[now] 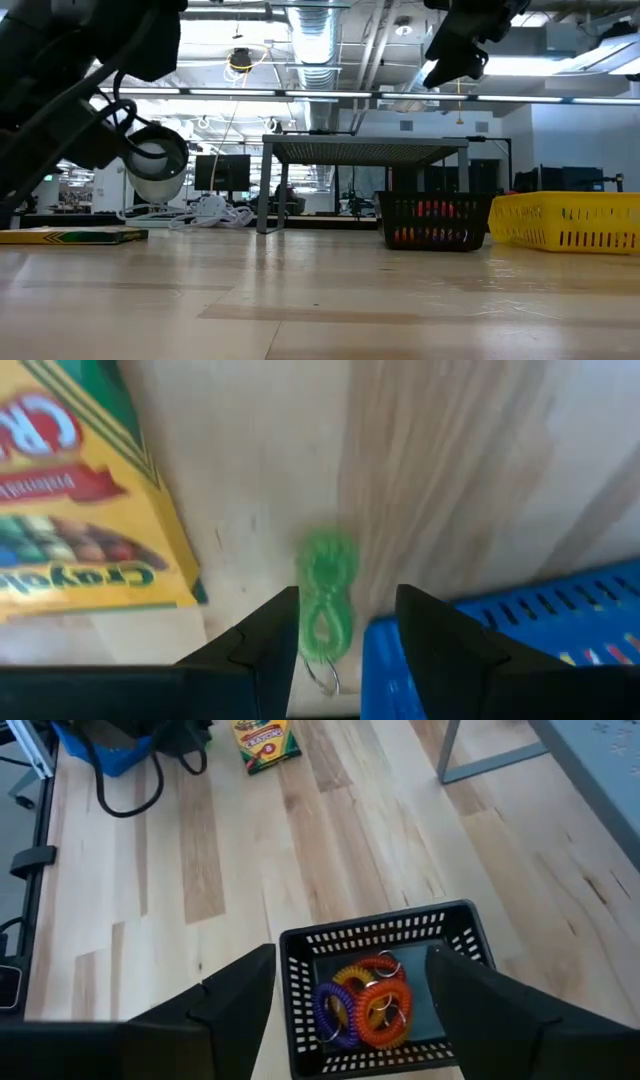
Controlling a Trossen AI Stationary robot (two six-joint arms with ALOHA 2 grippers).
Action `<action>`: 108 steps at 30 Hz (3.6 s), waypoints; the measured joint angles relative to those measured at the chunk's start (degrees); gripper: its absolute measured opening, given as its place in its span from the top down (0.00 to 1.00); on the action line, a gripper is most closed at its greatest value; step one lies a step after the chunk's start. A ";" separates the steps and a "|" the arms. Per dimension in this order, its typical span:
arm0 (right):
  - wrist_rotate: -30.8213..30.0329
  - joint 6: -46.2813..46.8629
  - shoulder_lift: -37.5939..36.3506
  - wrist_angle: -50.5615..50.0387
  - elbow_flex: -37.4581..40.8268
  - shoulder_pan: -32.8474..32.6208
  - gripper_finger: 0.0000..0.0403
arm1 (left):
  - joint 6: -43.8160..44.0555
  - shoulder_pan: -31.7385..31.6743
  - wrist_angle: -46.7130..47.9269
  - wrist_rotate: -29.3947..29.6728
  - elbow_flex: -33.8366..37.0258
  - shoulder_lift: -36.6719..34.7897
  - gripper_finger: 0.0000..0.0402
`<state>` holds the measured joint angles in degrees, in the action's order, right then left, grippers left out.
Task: Pick & Place Office Desk Supplies
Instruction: Put the green spring keychain into the black basket
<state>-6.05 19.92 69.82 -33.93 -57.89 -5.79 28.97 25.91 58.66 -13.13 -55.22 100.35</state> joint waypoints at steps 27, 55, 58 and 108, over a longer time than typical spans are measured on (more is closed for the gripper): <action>-0.20 1.09 0.00 0.13 0.00 -4.45 0.37 | 0.06 0.34 -1.98 3.97 1.14 1.19 0.96; -3.41 2.98 -0.15 1.90 0.00 -4.70 0.37 | 7.66 2.09 -11.80 22.58 0.92 -23.87 0.99; -3.29 2.39 -0.15 4.18 0.00 -4.73 0.37 | 4.38 1.48 -19.13 30.07 0.87 -28.63 0.99; 12.13 -5.38 13.53 52.73 -0.31 0.36 0.37 | -30.04 -17.59 -75.99 20.18 7.28 -31.29 0.99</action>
<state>6.09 14.55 83.35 18.80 -58.20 -5.43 -1.07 8.32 -17.33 7.05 -47.94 69.06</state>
